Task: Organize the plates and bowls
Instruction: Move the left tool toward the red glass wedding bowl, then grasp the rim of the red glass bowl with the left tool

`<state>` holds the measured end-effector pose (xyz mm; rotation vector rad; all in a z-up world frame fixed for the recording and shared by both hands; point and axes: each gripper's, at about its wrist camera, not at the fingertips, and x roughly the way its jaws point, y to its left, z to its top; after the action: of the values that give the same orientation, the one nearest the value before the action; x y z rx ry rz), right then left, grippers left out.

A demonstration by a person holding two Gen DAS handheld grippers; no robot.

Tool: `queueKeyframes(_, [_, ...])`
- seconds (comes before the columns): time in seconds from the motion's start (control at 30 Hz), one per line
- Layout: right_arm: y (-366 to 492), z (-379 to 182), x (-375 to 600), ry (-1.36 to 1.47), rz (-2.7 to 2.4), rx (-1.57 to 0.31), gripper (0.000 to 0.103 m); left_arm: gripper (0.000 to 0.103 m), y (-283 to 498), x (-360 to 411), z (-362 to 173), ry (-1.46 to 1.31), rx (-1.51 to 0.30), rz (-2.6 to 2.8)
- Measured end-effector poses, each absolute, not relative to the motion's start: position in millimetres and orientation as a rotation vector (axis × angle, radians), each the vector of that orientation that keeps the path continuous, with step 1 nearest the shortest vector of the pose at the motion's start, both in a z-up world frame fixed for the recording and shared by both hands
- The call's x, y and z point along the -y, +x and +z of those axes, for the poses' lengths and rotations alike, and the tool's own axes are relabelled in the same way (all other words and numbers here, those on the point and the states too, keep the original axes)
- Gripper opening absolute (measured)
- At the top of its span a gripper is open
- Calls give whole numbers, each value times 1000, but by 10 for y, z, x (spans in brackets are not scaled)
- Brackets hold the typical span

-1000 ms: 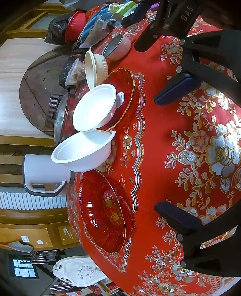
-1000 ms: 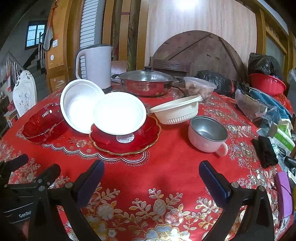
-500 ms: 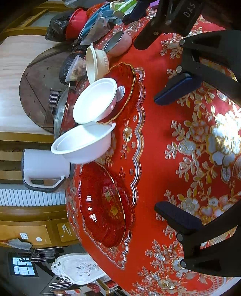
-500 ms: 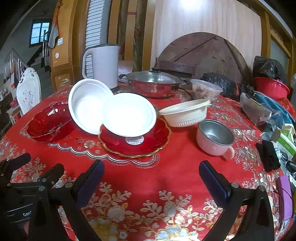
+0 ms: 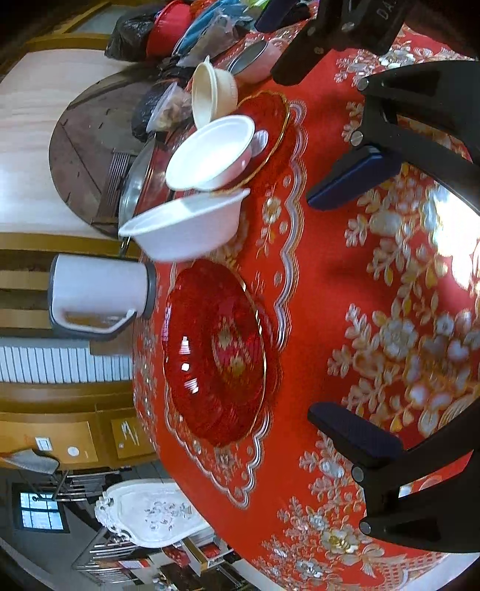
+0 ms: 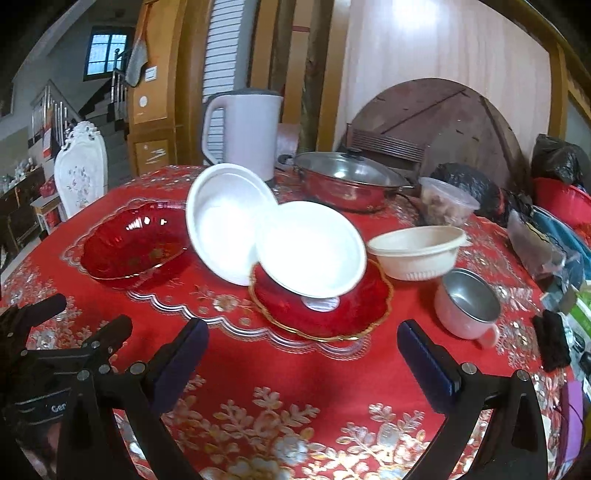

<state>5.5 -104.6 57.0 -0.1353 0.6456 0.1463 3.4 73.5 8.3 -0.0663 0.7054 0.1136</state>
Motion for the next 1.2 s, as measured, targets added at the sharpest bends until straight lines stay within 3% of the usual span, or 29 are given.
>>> queueKeyframes(0.43, [359, 620, 461, -44, 343, -749, 103, 103, 167, -1490, 191, -84, -734, 244])
queueKeyframes(0.9, [1108, 220, -1, 191, 457, -979, 101, 103, 824, -2184, 97, -144, -893, 246])
queueKeyframes(1.2, [1413, 46, -91, 227, 447, -1025, 81, 103, 1238, -2163, -27, -136, -973, 195])
